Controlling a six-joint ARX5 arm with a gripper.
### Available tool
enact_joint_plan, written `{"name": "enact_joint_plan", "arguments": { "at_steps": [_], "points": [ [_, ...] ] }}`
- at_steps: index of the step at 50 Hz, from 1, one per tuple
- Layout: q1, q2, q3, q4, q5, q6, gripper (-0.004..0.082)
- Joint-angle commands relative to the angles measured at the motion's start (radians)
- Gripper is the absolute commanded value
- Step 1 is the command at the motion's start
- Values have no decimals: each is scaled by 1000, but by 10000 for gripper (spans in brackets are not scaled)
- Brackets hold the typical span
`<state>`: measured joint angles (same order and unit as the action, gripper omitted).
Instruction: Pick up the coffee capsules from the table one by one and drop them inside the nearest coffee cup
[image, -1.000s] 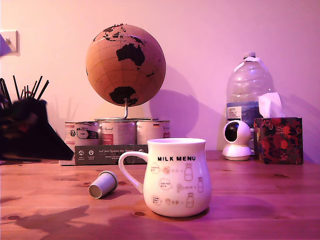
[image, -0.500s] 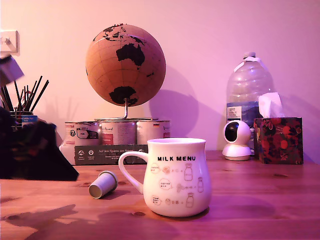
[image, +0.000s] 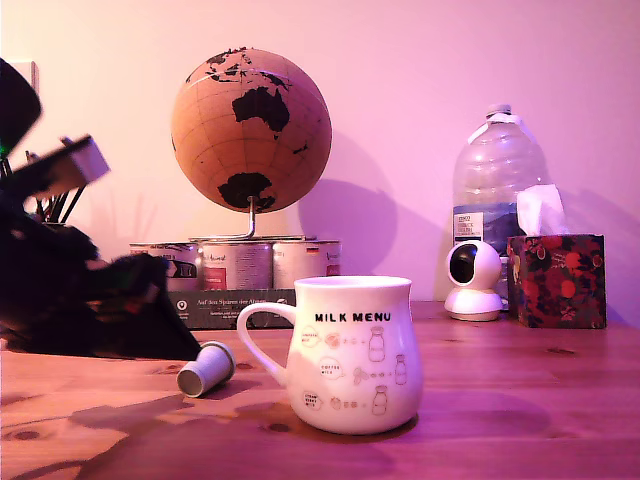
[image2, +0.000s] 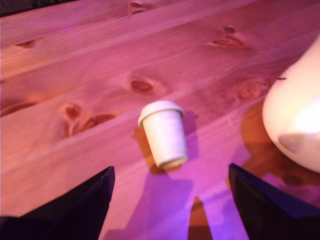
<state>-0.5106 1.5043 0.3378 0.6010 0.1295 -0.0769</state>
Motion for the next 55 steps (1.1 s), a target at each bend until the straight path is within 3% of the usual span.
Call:
{"name": "enact_joint_plan", "arguments": {
  "at_steps": [1, 27, 28, 36, 41, 47, 55],
  "points": [
    [-3, 24, 16, 11, 1, 5, 661],
    [-10, 178, 143, 16, 1, 8, 657],
    [-10, 182, 147, 16, 1, 36, 656],
    [-19, 218, 175, -3, 1, 36, 656],
    [-23, 218, 175, -2, 1, 59, 647],
    [-22, 218, 175, -3, 1, 59, 524],
    [-23, 218, 175, -4, 0, 60, 273]
  ]
}}
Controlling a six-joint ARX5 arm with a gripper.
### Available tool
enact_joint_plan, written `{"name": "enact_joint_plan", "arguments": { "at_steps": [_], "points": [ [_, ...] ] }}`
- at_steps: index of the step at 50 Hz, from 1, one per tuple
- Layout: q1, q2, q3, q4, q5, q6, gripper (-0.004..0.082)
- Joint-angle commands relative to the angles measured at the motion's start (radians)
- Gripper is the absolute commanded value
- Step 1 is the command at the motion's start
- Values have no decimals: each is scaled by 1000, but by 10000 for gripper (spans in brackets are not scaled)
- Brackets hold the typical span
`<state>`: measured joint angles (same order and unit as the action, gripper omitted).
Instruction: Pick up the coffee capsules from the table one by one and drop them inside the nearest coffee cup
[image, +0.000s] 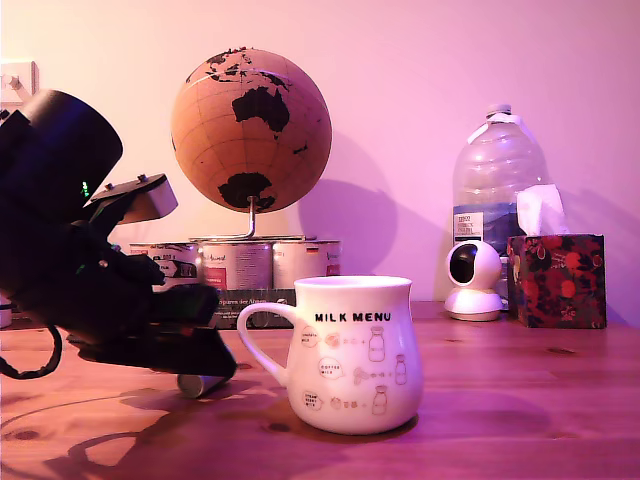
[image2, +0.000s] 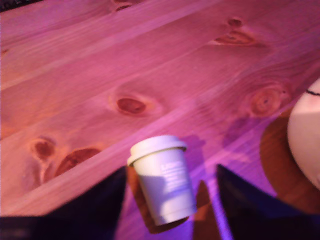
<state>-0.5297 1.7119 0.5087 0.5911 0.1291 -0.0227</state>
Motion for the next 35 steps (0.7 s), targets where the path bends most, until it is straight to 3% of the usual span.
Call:
{"name": "enact_joint_plan", "arguments": {
  "at_steps": [1, 12, 23, 24, 31, 35],
  "points": [
    [-3, 11, 4, 6, 1, 6, 252],
    [-3, 11, 4, 6, 1, 22, 177],
    [-3, 8, 4, 8, 1, 22, 178],
    [-3, 6, 4, 8, 1, 58, 178],
    [-3, -28, 4, -14, 8, 68, 177],
    [-3, -60, 4, -44, 22, 99, 177]
  ]
}}
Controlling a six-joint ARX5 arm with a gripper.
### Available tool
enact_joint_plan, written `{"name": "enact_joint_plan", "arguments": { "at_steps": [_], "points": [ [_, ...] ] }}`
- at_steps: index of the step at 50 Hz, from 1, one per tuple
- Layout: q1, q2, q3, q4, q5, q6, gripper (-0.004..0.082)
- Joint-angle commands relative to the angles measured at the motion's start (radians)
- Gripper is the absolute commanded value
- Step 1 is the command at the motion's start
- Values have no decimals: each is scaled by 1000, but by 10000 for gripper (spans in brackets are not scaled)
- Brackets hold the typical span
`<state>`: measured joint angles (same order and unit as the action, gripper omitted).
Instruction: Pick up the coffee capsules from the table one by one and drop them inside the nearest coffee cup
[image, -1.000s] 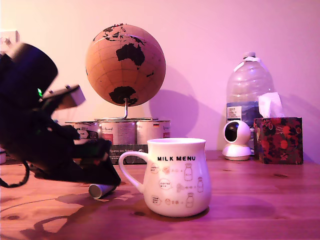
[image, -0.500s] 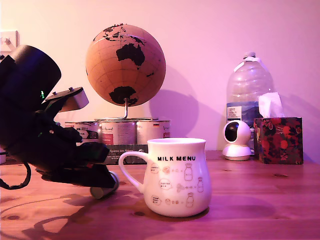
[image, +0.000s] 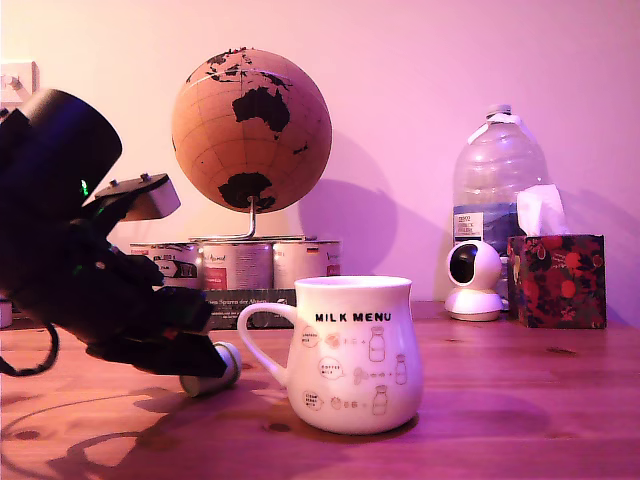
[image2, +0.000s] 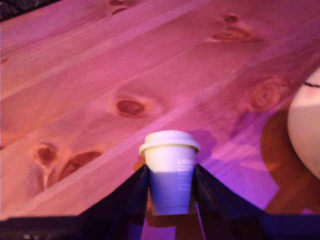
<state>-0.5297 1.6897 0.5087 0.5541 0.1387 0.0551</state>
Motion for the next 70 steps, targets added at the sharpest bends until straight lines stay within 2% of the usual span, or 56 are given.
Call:
{"name": "enact_joint_plan", "arguments": {
  "at_steps": [1, 3, 10, 11, 15, 26, 27, 36, 45, 59, 60, 70],
  "points": [
    [-3, -48, 4, -18, 16, 21, 177],
    [-2, -69, 4, -38, 24, 34, 177],
    [-2, -148, 4, -114, 58, 34, 177],
    [-2, -160, 4, -122, 61, 62, 177],
    [-3, -211, 4, -166, 77, 77, 177],
    [-3, -358, 4, -287, 126, 77, 177],
    [-4, -373, 4, -298, 132, 111, 177],
    [-26, -477, 4, -370, 176, 126, 177],
    [-61, -525, 4, -407, 197, 137, 177],
    [-121, -527, 4, -409, 196, 137, 177],
    [-124, -527, 4, -408, 196, 156, 177],
    [-150, -527, 5, -408, 196, 156, 177]
  ]
}}
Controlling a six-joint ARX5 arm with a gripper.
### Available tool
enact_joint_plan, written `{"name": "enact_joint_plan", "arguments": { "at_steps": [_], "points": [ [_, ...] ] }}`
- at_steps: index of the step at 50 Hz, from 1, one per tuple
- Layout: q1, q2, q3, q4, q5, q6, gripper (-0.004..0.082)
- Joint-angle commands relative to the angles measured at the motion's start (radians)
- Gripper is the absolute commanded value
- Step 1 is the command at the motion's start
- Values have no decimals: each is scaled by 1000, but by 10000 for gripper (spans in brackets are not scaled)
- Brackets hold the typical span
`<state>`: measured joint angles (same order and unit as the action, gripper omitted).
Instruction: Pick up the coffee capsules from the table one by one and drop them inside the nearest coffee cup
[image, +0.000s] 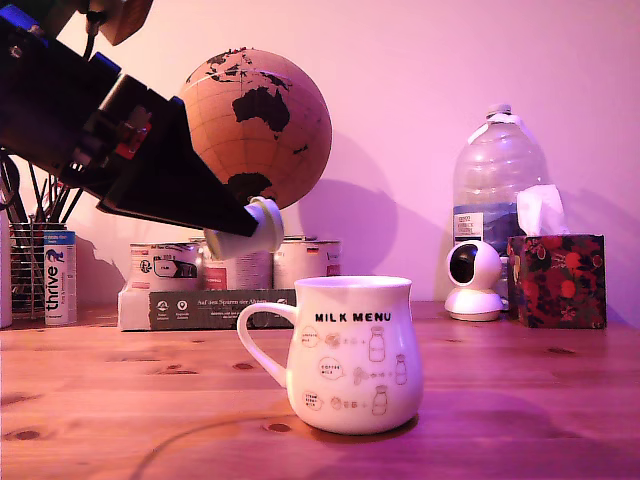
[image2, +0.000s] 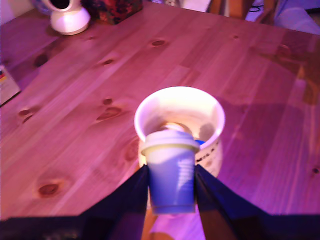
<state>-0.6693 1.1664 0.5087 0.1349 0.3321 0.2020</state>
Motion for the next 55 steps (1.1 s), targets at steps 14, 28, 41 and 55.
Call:
{"name": "enact_joint_plan", "arguments": {
  "at_steps": [14, 28, 41, 55],
  "points": [
    [-51, 41, 104, -87, -13, 9, 177],
    [-92, 163, 212, -153, -39, 42, 177],
    [-123, 278, 327, -235, -80, 88, 178],
    [-132, 363, 420, -300, -103, 110, 178]
  ]
}}
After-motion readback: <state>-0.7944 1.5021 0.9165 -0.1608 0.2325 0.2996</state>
